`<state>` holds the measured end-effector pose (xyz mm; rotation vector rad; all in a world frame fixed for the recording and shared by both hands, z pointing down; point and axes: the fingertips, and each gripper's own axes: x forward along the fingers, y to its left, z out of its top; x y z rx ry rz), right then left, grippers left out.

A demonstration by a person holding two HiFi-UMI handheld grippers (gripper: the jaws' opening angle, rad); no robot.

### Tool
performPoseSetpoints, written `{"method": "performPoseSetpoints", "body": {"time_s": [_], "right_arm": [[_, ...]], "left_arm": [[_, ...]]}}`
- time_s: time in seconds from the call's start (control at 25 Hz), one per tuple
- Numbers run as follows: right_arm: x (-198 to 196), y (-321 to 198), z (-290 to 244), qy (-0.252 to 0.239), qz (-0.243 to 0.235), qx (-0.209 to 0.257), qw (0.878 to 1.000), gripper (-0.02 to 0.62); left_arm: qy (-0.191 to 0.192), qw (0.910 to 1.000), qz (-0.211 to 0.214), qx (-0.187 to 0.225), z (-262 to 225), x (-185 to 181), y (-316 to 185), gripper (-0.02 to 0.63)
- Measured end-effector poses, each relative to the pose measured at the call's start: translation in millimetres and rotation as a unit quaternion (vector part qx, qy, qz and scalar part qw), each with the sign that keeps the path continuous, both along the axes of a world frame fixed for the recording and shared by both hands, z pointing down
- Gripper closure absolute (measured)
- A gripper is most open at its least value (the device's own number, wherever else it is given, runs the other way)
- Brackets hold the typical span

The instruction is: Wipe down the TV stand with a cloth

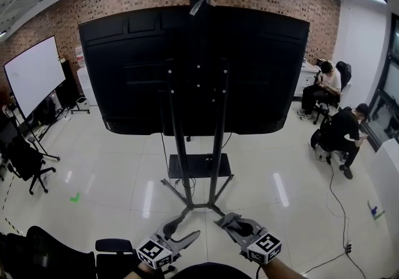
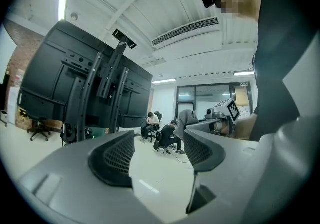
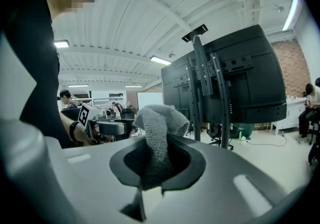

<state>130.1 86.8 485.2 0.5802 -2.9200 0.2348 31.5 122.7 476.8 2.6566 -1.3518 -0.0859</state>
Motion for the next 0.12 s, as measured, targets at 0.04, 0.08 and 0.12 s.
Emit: {"method": "performPoseSetpoints", "body": {"time_s": [0.04, 0.08, 0.12], "right_arm": [[1.2, 1.5, 1.1, 0.000, -0.001, -0.001, 1.000, 0.558], [2.4, 2.9, 2.3, 0.000, -0.001, -0.002, 1.000, 0.558], [3.6, 4.2, 3.4, 0.000, -0.002, -0.003, 1.000, 0.558]], "left_arm": [[-0.003, 1.0000, 0.004, -0.002, 3.2, 1.7, 1.0, 0.273], [-0.006, 1.0000, 0.007, -0.003, 6.0, 3.3, 1.9, 0.273], [-0.008, 0.9999, 0.010, -0.005, 8.7, 4.7, 2.7, 0.273]]}}
